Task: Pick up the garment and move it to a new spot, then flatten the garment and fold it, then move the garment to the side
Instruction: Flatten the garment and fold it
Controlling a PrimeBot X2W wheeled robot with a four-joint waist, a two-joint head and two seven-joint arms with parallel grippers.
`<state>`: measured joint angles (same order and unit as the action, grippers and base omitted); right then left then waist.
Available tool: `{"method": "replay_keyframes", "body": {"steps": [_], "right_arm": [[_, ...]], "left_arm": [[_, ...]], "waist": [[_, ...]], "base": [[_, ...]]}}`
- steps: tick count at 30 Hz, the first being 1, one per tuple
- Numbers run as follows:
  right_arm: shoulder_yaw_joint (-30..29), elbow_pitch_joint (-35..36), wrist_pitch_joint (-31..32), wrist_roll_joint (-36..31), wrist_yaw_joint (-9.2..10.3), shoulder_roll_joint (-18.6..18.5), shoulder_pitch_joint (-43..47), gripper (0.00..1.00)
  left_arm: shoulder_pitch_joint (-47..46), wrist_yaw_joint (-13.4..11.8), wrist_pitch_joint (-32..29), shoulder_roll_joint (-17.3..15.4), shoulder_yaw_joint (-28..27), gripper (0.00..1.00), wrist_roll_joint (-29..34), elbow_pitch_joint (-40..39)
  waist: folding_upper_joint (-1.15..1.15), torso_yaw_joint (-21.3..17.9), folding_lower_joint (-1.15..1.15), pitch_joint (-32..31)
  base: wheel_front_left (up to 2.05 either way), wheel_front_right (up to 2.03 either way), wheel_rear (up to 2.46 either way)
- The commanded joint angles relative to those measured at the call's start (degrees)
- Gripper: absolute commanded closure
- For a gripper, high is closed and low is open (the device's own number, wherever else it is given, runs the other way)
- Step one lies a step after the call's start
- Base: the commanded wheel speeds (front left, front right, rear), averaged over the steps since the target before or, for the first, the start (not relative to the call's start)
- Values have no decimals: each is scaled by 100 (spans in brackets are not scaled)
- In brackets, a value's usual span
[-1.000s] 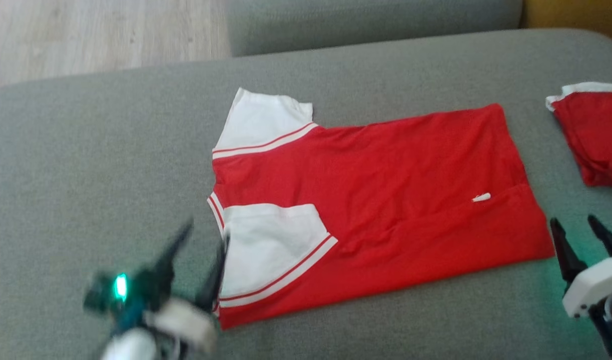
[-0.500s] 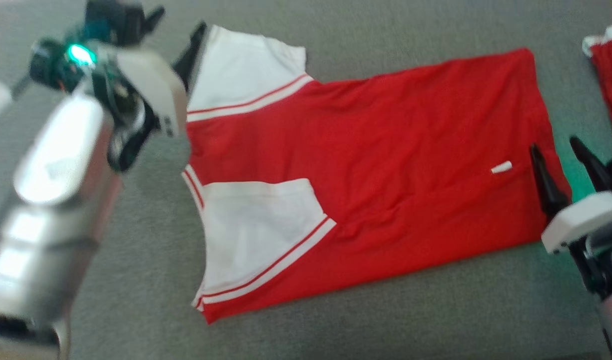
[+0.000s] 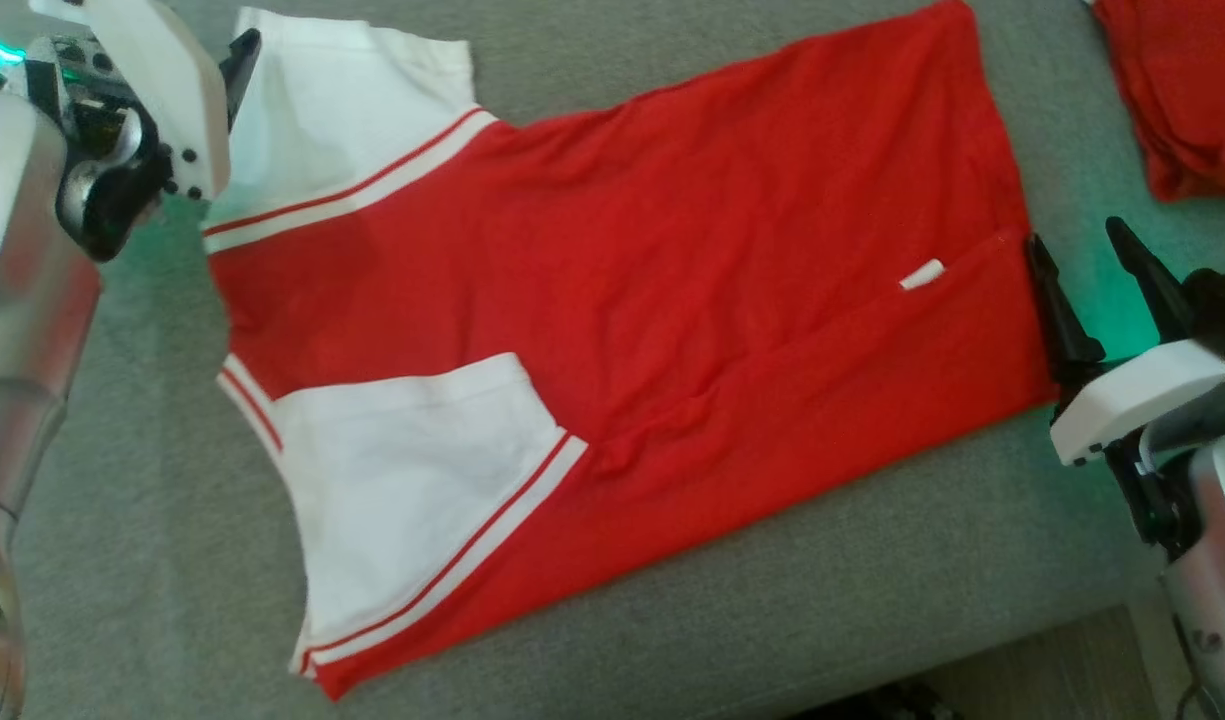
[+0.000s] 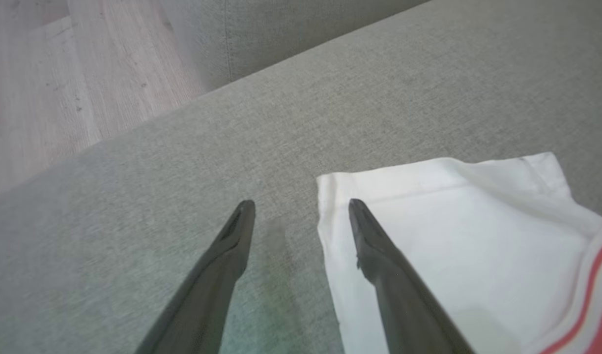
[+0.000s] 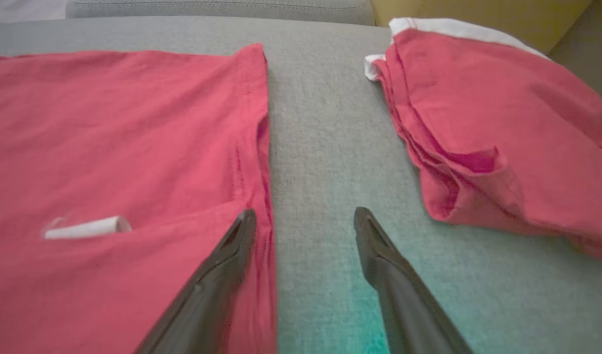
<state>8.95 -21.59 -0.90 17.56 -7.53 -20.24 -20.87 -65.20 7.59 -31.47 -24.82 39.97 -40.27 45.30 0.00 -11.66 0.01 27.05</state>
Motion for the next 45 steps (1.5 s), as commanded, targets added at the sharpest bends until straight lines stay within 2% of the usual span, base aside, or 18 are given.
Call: {"method": "replay_keyframes", "body": {"steps": [1,11,12,13,14,15,16,25,31,38,45], "right_arm": [[30,65,-104,-6,4,-47,3,0],[17,-89,-242,-45,4,34,-24,0],[18,-96,-247,-45,4,32,-25,0],[15,-103,-252,-42,4,28,-28,0],[15,-103,-252,-42,4,28,-28,0],[11,-111,-257,-39,4,21,-32,0],[6,-120,-262,-37,4,13,-38,0],[2,-55,-165,138,4,-87,-318,0],[294,-187,650,274,4,-292,-1158,0],[638,-1198,1472,410,4,-321,-2356,0],[921,-2338,1611,370,4,-361,-3088,0]], "left_arm": [[-339,-11,-11,-260,-78,0,-92,-80],[-478,-10,29,-389,257,0,-324,247],[-497,-10,34,-390,281,16,-340,268],[-517,-10,38,-392,301,52,-360,287],[-517,-10,38,-392,301,52,-360,287],[-540,-10,39,-398,320,64,-381,304],[-561,-10,37,-401,345,100,-405,313],[-609,-10,284,-379,659,100,-767,19],[-703,-10,365,-312,919,100,-1083,-486],[-965,-10,655,-334,1257,100,-1186,-919],[-1107,-10,872,-373,1550,100,-1334,-1040]], "waist": [[0,-128,-1,93],[0,-308,-1,117],[0,-316,-1,124],[0,-323,-1,132],[0,-323,-1,132],[0,-330,-1,143],[0,-334,-1,153],[0,-145,-1,43],[0,174,-1,-47],[0,563,-1,1],[0,783,-1,25]], "base": [[0,0,0],[0,0,0],[0,0,0],[0,0,0],[0,0,0],[0,0,0],[0,0,0],[0,0,0],[0,0,0],[0,0,0],[0,0,0]]}}
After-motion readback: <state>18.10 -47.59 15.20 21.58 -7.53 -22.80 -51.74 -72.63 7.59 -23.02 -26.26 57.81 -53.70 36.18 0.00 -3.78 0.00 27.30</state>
